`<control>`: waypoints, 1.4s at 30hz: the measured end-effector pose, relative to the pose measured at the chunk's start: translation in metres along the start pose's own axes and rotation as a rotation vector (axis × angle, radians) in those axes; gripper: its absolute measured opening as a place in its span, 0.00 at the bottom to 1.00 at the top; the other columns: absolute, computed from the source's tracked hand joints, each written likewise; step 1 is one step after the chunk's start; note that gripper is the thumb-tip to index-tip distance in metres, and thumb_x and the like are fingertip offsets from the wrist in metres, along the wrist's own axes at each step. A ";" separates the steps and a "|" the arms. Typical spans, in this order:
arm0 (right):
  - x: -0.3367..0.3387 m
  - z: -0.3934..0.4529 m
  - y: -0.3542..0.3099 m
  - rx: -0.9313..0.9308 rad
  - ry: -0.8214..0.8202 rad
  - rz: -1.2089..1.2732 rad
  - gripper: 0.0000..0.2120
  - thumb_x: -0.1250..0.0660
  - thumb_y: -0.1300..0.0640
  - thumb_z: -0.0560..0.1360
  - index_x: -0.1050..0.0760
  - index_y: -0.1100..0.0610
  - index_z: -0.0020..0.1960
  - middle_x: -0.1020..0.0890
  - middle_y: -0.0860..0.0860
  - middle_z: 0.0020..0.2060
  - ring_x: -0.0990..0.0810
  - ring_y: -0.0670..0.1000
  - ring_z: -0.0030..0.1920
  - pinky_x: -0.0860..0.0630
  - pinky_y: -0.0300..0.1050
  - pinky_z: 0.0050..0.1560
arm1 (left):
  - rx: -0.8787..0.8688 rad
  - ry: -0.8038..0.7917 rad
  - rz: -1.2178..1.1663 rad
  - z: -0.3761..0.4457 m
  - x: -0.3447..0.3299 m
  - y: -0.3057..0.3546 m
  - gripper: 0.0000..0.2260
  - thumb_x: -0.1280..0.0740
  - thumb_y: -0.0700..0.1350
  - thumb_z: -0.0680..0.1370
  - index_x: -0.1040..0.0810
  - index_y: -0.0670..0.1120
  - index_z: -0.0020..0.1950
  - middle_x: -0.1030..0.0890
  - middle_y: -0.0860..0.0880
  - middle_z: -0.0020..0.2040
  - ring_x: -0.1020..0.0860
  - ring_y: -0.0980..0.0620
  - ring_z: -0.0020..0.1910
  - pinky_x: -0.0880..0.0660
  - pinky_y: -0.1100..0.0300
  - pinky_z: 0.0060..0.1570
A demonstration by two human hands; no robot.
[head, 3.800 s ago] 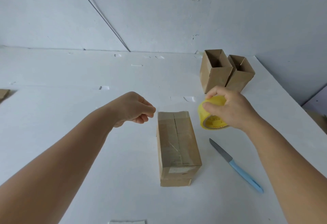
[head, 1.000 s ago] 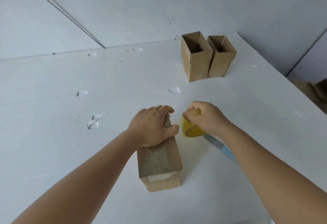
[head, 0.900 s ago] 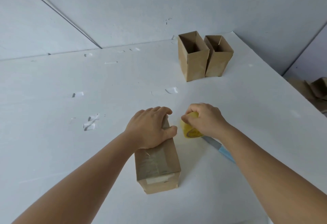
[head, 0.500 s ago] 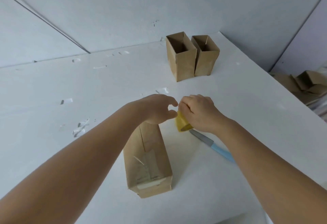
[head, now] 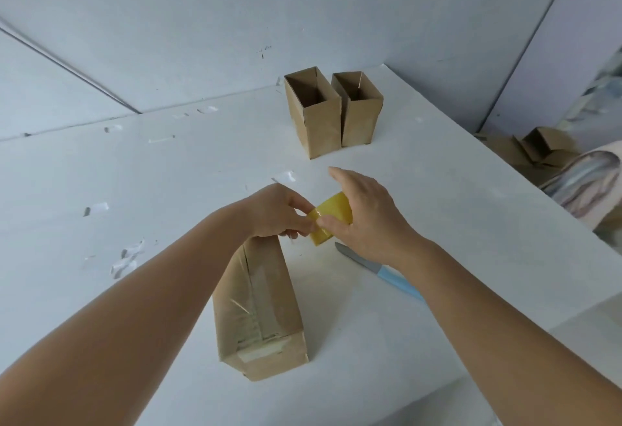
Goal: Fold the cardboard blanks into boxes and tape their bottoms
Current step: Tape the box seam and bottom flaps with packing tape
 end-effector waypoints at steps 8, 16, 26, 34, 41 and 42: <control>-0.041 -0.050 0.051 -0.347 -0.115 0.028 0.44 0.34 0.40 0.73 0.54 0.56 0.78 0.44 0.52 0.76 0.45 0.54 0.75 0.46 0.48 0.73 | -0.023 0.052 -0.050 0.002 -0.005 -0.006 0.06 0.28 0.44 0.74 0.16 0.53 0.48 0.17 0.52 0.36 0.23 0.57 0.34 0.24 0.64 0.43; -0.079 -0.073 0.081 -0.392 -0.230 -0.225 0.21 0.43 0.55 0.79 0.34 0.45 0.71 0.31 0.50 0.61 0.33 0.52 0.60 0.33 0.43 0.57 | -0.041 0.057 -0.056 0.003 -0.007 -0.009 0.06 0.28 0.44 0.74 0.16 0.53 0.49 0.17 0.53 0.36 0.23 0.58 0.34 0.24 0.65 0.43; -0.058 -0.074 0.072 -0.404 -0.138 -0.112 0.18 0.44 0.61 0.78 0.29 0.49 0.65 0.23 0.52 0.50 0.24 0.52 0.49 0.30 0.42 0.45 | -0.043 0.070 -0.069 0.005 -0.007 -0.011 0.07 0.28 0.44 0.73 0.16 0.53 0.50 0.17 0.54 0.35 0.23 0.59 0.33 0.26 0.65 0.41; -0.006 -0.099 0.017 -0.212 -0.079 0.051 0.14 0.38 0.56 0.77 0.26 0.40 0.58 0.25 0.46 0.37 0.23 0.46 0.36 0.25 0.42 0.39 | -0.064 0.080 -0.106 0.003 -0.008 -0.007 0.06 0.27 0.43 0.73 0.17 0.54 0.45 0.18 0.52 0.35 0.24 0.58 0.33 0.27 0.66 0.38; 0.007 -0.086 -0.031 -0.100 -0.067 -0.252 0.21 0.46 0.56 0.80 0.36 0.39 0.70 0.35 0.48 0.37 0.30 0.52 0.31 0.34 0.41 0.28 | -0.080 0.081 -0.085 0.002 -0.008 -0.004 0.07 0.27 0.44 0.72 0.16 0.54 0.48 0.20 0.55 0.34 0.27 0.58 0.35 0.29 0.67 0.39; 0.008 -0.084 -0.037 -0.104 -0.086 -0.304 0.21 0.47 0.55 0.80 0.38 0.39 0.71 0.37 0.48 0.37 0.33 0.50 0.29 0.39 0.39 0.27 | -0.084 0.086 -0.080 0.002 -0.008 -0.004 0.07 0.27 0.44 0.72 0.16 0.54 0.49 0.21 0.55 0.35 0.27 0.59 0.36 0.29 0.68 0.39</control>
Point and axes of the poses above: each hand's wrist, its own z-axis towards the middle knuckle, its own x-axis out of the back of the hand, y = z × x, the point moved 2 cm from there along z, towards the middle knuckle
